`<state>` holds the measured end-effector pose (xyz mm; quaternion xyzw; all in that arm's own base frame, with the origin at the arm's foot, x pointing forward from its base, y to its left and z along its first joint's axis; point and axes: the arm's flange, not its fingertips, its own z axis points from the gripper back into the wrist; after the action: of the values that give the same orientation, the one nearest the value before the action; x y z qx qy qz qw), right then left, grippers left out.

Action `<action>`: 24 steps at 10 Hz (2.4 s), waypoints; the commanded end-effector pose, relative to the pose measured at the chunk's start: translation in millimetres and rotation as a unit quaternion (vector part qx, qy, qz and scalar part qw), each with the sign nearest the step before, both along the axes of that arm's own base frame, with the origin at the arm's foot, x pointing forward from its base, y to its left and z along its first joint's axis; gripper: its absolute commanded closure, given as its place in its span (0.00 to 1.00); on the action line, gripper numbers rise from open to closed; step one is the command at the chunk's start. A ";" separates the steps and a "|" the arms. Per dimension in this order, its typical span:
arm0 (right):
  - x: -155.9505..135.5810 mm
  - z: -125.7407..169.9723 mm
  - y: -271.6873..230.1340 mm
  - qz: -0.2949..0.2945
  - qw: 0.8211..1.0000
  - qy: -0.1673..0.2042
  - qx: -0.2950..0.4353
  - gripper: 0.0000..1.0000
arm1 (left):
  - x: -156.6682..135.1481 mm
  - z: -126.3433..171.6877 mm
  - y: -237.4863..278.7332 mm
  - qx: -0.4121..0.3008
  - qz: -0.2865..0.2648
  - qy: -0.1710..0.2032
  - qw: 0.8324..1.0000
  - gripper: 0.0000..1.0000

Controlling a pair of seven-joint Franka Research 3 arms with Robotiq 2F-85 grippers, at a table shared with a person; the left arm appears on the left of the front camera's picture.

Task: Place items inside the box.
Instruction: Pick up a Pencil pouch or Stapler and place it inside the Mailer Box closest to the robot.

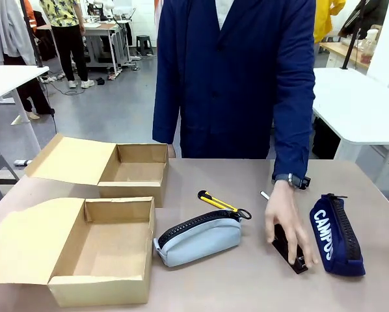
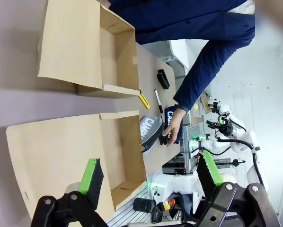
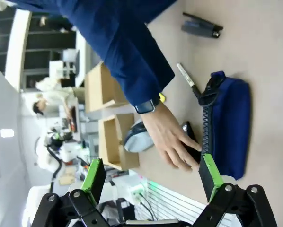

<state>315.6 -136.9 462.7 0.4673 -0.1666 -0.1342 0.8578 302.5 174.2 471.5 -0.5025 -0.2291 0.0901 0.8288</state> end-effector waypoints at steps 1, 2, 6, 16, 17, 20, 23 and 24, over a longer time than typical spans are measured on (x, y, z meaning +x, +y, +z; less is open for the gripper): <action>-25.2 -5.0 -54.3 -0.022 1.000 0.010 0.009 0.00 | 0.7 1.4 1.4 -0.003 -0.003 -0.015 1.000 0.00; -54.7 -3.2 -90.7 -0.063 0.997 0.026 0.034 0.00 | 0.7 1.4 1.4 -0.003 -0.003 -0.015 1.000 0.00; -107.1 1.3 -135.9 -0.153 0.985 -0.044 0.061 0.00 | 0.7 1.4 1.4 -0.003 -0.003 -0.015 1.000 0.00; 27.3 -26.5 86.1 0.048 0.960 -0.208 -0.182 0.00 | 0.7 1.4 1.4 -0.003 -0.003 -0.015 1.000 0.00; 16.3 4.1 31.8 0.085 0.983 -0.136 -0.093 0.00 | 0.7 1.4 1.4 -0.003 -0.003 -0.015 1.000 0.00; 30.1 4.1 82.7 0.189 0.947 -0.174 -0.194 0.00 | 0.7 1.4 1.4 -0.003 -0.003 -0.015 1.000 0.00; 128.7 -19.9 129.2 0.381 0.841 -0.261 -0.283 0.00 | 0.7 1.4 1.4 -0.003 -0.003 -0.015 1.000 0.00; 153.2 -29.2 140.3 0.399 0.817 -0.256 -0.327 0.00 | 0.7 1.4 1.4 -0.003 -0.003 -0.015 1.000 0.00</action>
<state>426.2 18.4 442.8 0.2465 -0.1935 0.3684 0.8753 304.0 175.7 472.1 -0.5009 -0.2283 0.0893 0.8301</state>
